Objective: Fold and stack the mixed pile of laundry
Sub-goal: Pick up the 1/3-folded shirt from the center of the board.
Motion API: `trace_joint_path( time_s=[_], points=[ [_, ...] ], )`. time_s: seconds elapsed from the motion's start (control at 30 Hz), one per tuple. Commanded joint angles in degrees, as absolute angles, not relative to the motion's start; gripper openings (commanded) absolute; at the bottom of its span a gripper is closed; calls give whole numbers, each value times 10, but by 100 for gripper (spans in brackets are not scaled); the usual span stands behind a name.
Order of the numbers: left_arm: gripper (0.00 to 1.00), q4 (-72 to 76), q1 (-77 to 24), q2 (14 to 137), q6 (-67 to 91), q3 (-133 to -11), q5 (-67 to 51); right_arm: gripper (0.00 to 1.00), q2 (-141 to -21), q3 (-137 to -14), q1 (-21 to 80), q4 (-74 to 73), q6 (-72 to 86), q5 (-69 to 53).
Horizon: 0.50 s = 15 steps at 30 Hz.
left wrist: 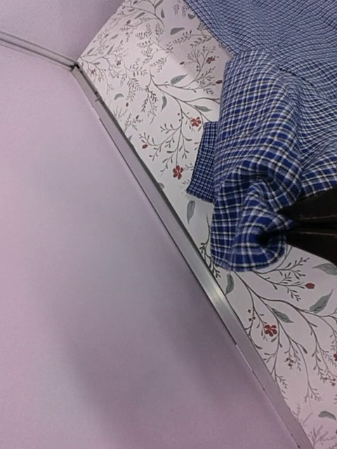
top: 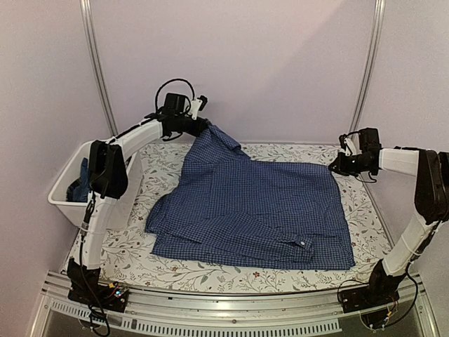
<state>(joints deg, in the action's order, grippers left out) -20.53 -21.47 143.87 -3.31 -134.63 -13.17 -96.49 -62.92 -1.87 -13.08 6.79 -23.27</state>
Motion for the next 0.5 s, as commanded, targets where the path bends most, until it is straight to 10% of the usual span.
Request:
trace_joint_path(
  time_s=[0.0, 0.47],
  points=[
    [0, -183, -239, 1415, -103, -1339, -152, 0, -942, -619, -20, -116, 74, -257],
    [0, -78, -258, 1221, -205, -1016, -113, 0, -914, -565, -23, -107, 73, -270]
  ],
)
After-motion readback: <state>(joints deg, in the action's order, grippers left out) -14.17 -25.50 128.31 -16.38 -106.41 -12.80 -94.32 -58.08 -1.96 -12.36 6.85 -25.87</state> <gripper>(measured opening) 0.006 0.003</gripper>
